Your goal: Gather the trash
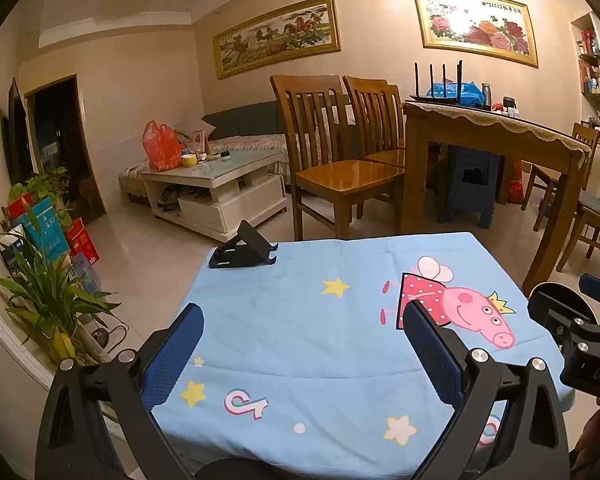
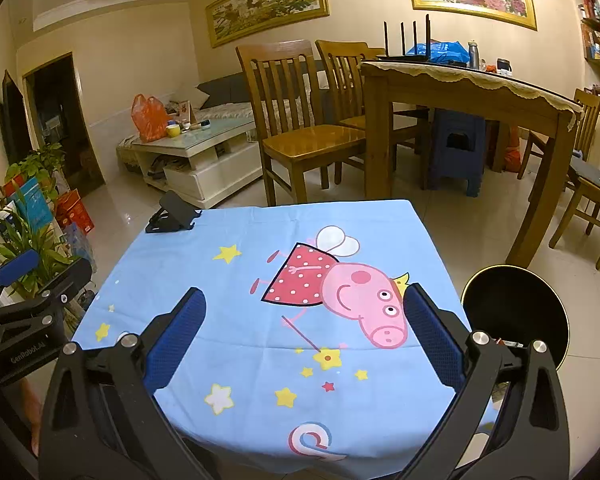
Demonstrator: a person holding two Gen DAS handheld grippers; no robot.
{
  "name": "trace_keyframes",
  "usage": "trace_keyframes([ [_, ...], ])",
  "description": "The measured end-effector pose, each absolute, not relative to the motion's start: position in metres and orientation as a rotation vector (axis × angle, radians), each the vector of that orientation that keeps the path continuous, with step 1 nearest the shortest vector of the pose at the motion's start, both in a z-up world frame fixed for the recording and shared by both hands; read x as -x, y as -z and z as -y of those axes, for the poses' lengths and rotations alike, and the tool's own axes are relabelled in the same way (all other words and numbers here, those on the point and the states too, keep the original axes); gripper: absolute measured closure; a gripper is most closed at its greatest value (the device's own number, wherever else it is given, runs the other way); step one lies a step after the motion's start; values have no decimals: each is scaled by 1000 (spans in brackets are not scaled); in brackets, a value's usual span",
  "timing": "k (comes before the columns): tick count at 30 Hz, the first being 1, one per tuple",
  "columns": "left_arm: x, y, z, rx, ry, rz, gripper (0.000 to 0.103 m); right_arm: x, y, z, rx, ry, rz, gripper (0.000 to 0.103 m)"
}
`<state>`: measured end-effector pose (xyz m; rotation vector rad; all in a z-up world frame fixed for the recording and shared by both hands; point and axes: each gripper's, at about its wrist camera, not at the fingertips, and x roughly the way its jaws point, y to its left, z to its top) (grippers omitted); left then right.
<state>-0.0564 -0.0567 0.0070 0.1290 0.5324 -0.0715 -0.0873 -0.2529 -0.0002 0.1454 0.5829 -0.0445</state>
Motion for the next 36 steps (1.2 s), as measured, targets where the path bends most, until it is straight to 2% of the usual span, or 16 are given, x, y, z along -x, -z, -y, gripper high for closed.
trace_keyframes([
  [36,53,-4,54,-130,40,-540,7,88,-1,250,-144,43,-587,5],
])
